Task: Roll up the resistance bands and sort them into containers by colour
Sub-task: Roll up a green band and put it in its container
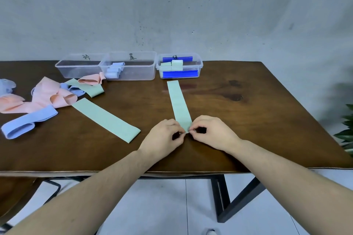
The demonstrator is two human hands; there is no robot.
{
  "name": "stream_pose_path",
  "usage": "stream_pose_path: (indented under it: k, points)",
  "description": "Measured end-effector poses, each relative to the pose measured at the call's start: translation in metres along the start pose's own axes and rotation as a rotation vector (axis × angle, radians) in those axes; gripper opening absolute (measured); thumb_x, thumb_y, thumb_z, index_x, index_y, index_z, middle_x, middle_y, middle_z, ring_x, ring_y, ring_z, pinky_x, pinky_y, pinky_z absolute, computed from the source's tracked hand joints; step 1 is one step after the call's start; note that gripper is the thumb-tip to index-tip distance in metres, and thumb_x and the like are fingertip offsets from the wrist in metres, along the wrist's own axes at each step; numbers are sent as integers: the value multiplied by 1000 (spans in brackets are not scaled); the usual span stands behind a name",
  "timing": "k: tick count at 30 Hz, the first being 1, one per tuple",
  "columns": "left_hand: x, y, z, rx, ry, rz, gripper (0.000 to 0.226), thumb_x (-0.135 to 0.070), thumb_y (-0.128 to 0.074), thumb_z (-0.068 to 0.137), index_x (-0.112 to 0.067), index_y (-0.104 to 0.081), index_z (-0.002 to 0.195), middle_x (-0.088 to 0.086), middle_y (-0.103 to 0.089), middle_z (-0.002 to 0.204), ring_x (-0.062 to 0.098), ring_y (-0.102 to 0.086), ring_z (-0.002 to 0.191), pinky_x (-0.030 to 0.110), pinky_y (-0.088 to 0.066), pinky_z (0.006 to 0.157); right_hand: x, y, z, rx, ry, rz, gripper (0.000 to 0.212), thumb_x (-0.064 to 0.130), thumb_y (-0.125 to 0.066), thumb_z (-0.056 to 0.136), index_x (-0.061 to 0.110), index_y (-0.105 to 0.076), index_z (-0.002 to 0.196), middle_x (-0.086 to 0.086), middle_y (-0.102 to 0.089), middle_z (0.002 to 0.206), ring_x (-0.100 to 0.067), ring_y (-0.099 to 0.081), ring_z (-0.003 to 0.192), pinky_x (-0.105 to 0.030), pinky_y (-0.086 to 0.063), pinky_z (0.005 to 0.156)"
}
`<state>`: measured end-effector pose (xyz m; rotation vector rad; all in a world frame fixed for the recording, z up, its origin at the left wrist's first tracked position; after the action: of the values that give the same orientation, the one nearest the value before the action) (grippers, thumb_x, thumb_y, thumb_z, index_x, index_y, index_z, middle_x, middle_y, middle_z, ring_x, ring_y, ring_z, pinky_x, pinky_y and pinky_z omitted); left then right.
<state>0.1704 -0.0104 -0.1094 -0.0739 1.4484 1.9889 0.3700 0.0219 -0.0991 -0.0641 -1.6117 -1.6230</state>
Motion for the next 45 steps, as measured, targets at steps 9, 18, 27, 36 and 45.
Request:
stream_pose_path:
  k: [9,18,27,36,45]
  points:
    - [-11,0,-22,-8,44,-88,16,-24,-68,92,-26,-76,106,-15,-71,98,5,-57,90,23,-47,85,3,-2,-21,5,-6,120,10,24,-71,91,28,-78,96,16,-64,83,-4,-57,77,-14,-44,68]
    - [-13,-3,-21,7,120,-180,7,-20,-68,92,-23,-71,97,-13,-61,92,7,-58,85,15,-46,76,6,-9,-26,-42,-60,153,13,21,-71,92,32,-73,99,17,-65,87,-3,-58,79,-15,-47,69]
    - [-19,-2,-26,-1,-10,-62,15,-20,-69,91,-18,-75,105,-8,-64,97,12,-58,83,17,-44,79,9,-12,-24,-30,-64,57,11,24,-67,95,28,-73,104,13,-59,98,-8,-58,81,-19,-50,72]
    - [-20,-4,-24,14,-12,33,21,-24,-67,94,-17,-75,112,-5,-58,103,16,-56,86,28,-50,83,12,-12,-29,-62,-34,39,14,24,-65,97,26,-73,107,18,-55,98,1,-53,80,-11,-42,70]
    - [-17,-4,-21,34,85,-39,25,-29,-58,99,-21,-72,119,-6,-62,106,9,-54,97,19,-45,89,10,-13,-30,-73,30,-41,22,27,-70,93,29,-74,115,23,-56,102,0,-47,98,-13,-40,84]
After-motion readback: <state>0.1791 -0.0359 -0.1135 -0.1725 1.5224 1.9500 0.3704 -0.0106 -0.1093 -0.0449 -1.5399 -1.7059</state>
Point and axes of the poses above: each hand's wrist, its own z-axis towards the middle knuckle, its own y-axis out of the back of the hand, x = y × z, the point moved 1 cm from there along z, towards the middle knuckle
